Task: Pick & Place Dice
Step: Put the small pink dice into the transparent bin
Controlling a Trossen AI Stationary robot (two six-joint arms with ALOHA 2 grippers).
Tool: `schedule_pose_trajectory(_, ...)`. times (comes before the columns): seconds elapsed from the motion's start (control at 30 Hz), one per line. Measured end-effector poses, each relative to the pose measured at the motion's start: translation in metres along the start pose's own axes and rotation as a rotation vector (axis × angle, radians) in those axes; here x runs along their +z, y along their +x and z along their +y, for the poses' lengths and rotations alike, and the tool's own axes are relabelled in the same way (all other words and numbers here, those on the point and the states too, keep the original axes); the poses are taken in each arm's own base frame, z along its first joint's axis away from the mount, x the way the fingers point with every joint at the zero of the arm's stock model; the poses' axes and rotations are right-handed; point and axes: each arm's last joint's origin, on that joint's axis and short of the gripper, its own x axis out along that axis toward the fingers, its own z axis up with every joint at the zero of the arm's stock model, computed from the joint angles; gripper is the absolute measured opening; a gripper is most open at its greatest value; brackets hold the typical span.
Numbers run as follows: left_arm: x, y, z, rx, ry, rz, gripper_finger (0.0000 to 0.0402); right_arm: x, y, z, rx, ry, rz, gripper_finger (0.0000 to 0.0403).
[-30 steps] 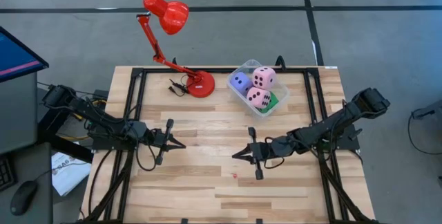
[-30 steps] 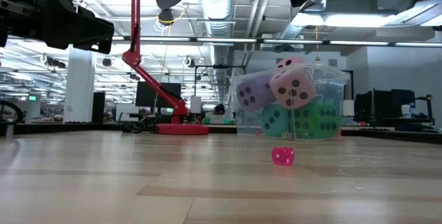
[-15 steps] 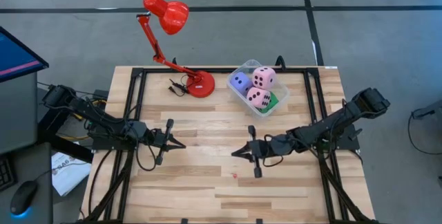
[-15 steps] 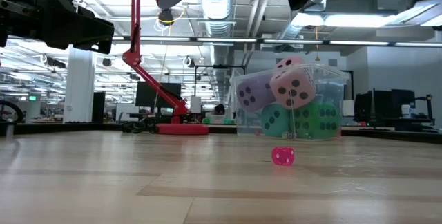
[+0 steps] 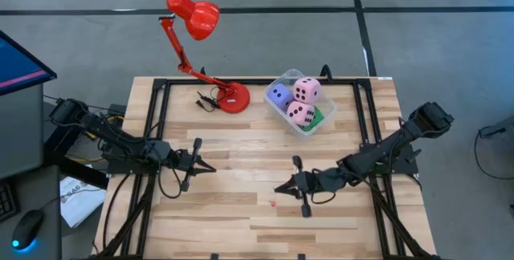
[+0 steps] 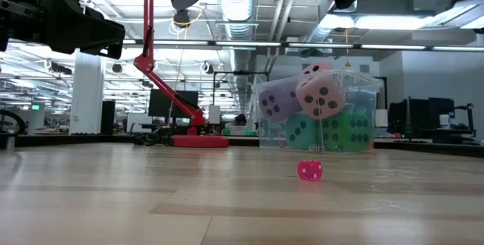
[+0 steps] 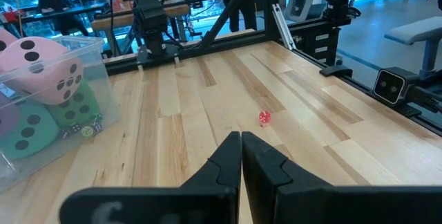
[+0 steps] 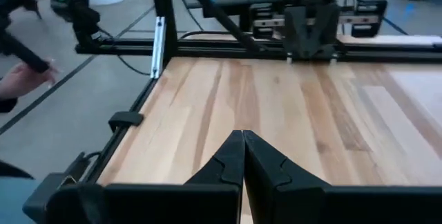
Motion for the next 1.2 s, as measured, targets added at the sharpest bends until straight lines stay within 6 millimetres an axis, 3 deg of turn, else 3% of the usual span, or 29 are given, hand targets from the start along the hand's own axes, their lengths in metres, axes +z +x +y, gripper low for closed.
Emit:
schedule_pose_trajectory(0.23, 0.0, 0.0, 0.0, 0.0, 0.0, 0.0, 0.0001, -0.011, 0.006, 0.002, -0.025, 0.077, 0.049, 0.0)
schedule_pose_trajectory(0.6, 0.0, 0.0, 0.0, -0.001, 0.0, -0.001, 0.0001, -0.042, 0.044, 0.013, -0.09, 0.098, 0.286, 0.0)
schedule_pose_trajectory(0.83, 0.0, 0.0, 0.0, 0.0, 0.0, -0.001, 0.0001, -0.041, 0.059, 0.023, -0.108, 0.056, 0.386, 0.0)
schedule_pose_trajectory(1.2, 0.0, 0.0, 0.0, 0.0, 0.0, -0.001, 0.0001, -0.044, 0.058, 0.024, -0.114, 0.048, 0.42, 0.0001)
